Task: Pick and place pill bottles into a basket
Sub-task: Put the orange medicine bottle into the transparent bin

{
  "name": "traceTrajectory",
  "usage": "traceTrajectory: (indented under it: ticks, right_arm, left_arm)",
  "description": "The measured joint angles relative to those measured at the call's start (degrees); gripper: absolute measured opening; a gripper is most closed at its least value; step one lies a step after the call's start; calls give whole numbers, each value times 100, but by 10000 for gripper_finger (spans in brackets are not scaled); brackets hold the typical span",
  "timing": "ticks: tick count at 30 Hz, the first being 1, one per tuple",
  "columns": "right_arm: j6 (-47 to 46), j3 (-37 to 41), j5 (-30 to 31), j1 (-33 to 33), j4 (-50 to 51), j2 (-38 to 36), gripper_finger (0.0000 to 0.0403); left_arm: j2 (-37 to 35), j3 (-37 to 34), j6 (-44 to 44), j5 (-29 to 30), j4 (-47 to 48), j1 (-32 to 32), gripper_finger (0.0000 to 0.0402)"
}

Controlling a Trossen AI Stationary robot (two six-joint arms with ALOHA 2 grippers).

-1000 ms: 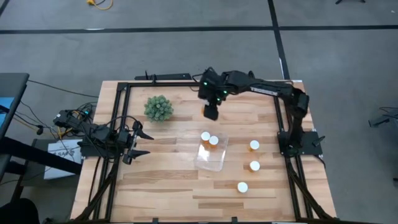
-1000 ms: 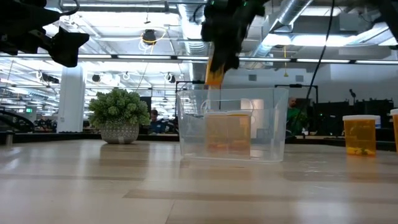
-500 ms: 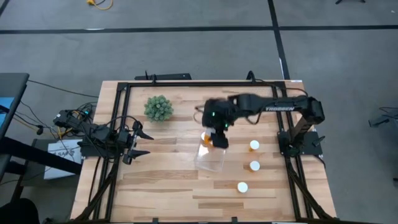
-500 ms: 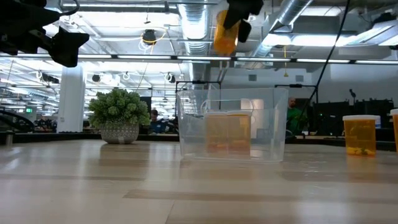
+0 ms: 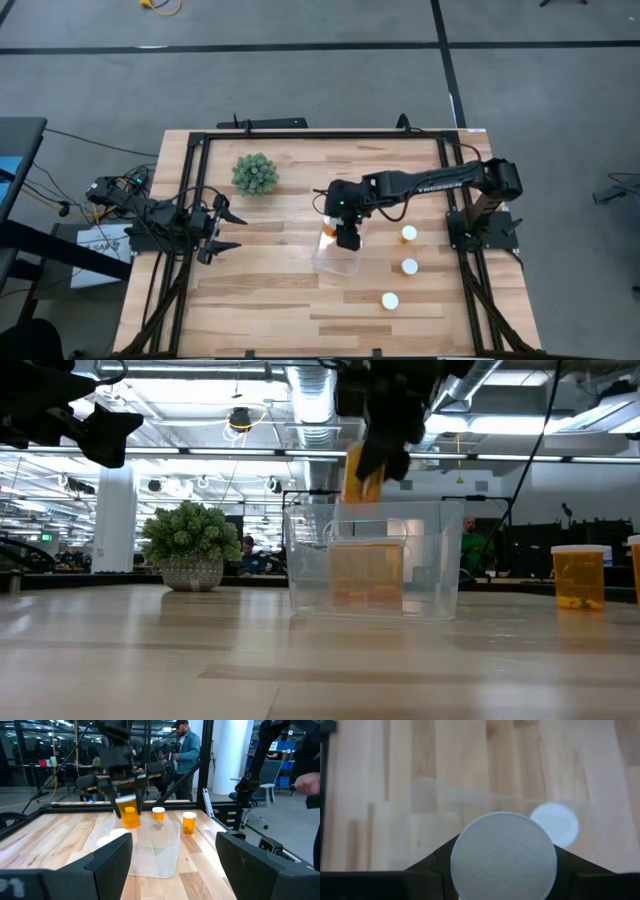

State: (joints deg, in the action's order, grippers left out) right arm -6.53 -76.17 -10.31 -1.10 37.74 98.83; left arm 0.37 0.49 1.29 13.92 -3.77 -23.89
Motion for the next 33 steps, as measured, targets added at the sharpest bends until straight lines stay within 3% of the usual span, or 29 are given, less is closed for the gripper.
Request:
traceTrajectory:
  ticks: [11, 17, 24, 33]
  right_arm:
    - [14, 283, 91, -73, -626, 446, 191]
    - [3, 288, 44, 13, -1046, 560, 176]
    - [8, 285, 274, 4, -981, 558, 194]
    - [176, 288, 155, -253, -818, 922, 177]
  left_arm:
    - [1, -1, 0, -5, 0, 1, 277]
    - [5, 0, 0, -8, 0, 0, 277]
    - [10, 0, 1, -8, 0, 0, 277]
    - [14, 0, 0, -6, 0, 0, 277]
